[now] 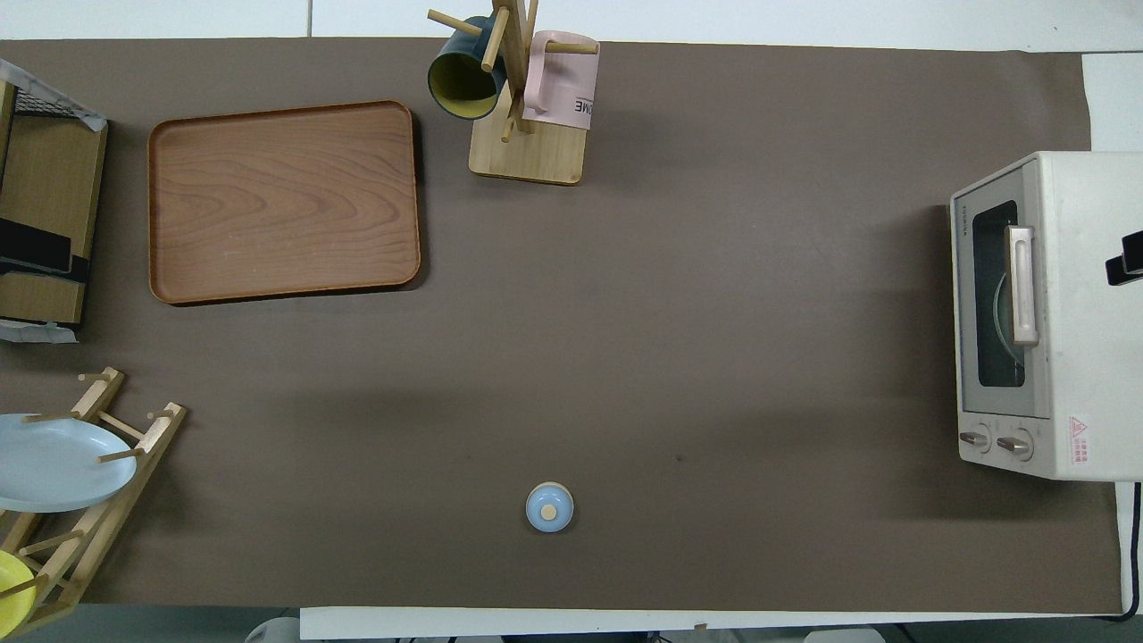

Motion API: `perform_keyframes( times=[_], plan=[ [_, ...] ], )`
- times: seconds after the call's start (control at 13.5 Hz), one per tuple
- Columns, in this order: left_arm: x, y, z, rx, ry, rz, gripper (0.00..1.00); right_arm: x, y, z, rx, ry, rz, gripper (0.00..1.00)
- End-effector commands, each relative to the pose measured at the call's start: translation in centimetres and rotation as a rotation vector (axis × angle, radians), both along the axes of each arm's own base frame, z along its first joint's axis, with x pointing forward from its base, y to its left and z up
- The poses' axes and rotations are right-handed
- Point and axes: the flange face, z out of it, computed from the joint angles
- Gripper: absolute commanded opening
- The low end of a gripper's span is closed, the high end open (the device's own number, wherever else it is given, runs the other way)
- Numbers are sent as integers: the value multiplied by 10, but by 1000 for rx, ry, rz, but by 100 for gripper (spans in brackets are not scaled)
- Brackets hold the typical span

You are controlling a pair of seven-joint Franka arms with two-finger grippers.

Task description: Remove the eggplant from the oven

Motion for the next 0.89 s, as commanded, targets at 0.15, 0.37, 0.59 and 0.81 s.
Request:
perform_keyframes(
  times=[0.15, 0.37, 0.59, 0.81],
  plan=[
    [-3, 6, -5, -4, 28, -3, 100, -11, 2, 12, 27, -11, 9, 100],
    [-2, 7, -6, -4, 30, 1, 100, -17, 3, -1, 30, 1, 12, 100],
    [-2, 6, -5, -4, 27, -1, 100, -22, 9, -17, 33, 10, 11, 21],
    [-2, 7, -5, -4, 27, 1, 100, -5, 36, -59, 13, -99, 76, 0]
  ],
)
